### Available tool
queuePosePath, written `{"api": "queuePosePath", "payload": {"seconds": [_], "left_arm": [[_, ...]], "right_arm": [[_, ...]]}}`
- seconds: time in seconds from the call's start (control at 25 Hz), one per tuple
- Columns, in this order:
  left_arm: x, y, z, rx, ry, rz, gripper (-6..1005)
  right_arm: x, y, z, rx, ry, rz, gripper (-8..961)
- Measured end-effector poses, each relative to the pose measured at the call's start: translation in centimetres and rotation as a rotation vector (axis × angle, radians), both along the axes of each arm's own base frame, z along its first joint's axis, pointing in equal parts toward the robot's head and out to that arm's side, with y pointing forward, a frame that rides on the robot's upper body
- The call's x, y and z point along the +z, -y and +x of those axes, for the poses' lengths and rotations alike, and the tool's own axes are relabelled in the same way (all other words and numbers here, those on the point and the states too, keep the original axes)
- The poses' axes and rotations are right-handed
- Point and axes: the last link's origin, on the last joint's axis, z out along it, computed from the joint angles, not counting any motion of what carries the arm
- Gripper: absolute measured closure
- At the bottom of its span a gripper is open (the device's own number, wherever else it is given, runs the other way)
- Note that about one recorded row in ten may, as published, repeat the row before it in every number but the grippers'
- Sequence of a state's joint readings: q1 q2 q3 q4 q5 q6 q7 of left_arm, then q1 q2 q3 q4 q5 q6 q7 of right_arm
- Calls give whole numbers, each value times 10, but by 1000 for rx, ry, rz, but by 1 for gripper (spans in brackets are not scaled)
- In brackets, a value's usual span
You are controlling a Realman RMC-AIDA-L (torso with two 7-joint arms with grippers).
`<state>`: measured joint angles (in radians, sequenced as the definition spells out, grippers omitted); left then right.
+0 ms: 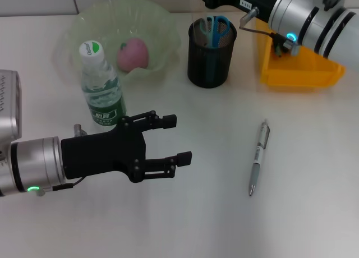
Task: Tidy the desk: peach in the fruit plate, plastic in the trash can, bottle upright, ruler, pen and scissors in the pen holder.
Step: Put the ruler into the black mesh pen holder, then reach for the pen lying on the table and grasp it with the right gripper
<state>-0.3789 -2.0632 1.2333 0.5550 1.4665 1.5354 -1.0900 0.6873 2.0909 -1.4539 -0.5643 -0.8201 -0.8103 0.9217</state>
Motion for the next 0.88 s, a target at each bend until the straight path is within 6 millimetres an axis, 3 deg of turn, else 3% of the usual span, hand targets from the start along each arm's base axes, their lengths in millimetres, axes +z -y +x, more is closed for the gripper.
{"api": "queuePosePath", "payload": {"seconds": [0.2, 0.4, 0.64, 0.68, 0.72, 0.76, 0.84, 0.88], "left_arm": [[0, 1, -1, 0, -1, 2, 186], [0, 3, -1, -6, 1, 4, 186], [0, 5, -3, -3, 1, 3, 186], [0, 6, -3, -4, 0, 1, 186], [0, 6, -3, -4, 0, 1, 186], [-1, 6, -3, -6, 0, 0, 186], [-1, 6, -3, -10, -2, 0, 186], [-1, 7, -4, -15, -6, -1, 186]], "right_arm": [[0, 3, 7, -35, -32, -19, 467], [9, 7, 7, -38, -76, -18, 385], [44, 27, -9, -1, -172, -46, 284], [59, 36, -17, 2, -177, -69, 266], [59, 36, -17, 2, -177, -69, 249], [76, 42, -27, -13, -166, -103, 232], [83, 44, -31, -31, -156, -121, 238], [102, 47, -41, -102, -102, -175, 241]]}}
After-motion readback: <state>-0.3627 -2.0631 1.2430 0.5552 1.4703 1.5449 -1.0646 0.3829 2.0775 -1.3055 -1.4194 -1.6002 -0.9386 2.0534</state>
